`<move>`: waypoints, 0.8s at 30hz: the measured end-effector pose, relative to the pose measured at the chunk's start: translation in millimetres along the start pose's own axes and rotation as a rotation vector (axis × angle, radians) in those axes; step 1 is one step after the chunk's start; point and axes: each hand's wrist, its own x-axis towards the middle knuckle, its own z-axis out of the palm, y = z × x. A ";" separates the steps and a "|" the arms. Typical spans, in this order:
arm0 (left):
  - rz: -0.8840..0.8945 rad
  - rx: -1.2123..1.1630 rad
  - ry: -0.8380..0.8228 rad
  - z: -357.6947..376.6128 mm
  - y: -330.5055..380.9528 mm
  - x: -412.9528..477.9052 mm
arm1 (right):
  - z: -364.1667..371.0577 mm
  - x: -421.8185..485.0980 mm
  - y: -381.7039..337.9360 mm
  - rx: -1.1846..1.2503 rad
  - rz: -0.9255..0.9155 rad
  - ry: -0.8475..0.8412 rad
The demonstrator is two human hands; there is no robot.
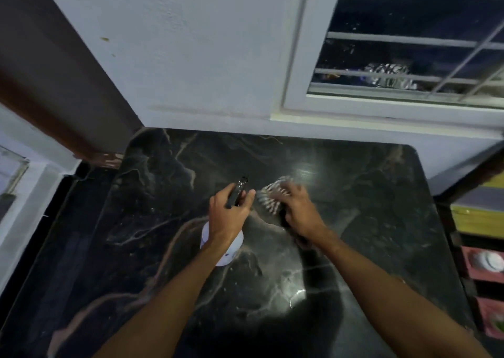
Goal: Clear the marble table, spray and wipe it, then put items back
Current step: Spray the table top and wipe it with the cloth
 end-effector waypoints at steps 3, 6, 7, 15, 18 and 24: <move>0.032 0.004 0.007 23.9 12.7 -32.2 | -33.5 -28.0 49.5 0.039 0.410 0.180; 0.041 0.030 0.032 38.1 21.1 -55.7 | -42.1 -56.8 62.4 0.013 0.191 0.027; 0.023 0.046 0.050 41.1 22.9 -61.4 | -41.9 -65.1 63.3 0.044 0.143 0.017; -0.308 0.013 0.239 9.4 18.9 -66.4 | -33.5 -49.7 21.8 0.229 0.243 0.117; -0.324 0.014 0.286 -21.3 8.5 -60.4 | -22.3 -24.0 -12.6 0.246 0.203 0.116; -0.378 0.006 0.376 -96.5 -28.7 -31.8 | 28.3 29.3 -101.5 0.250 0.100 0.042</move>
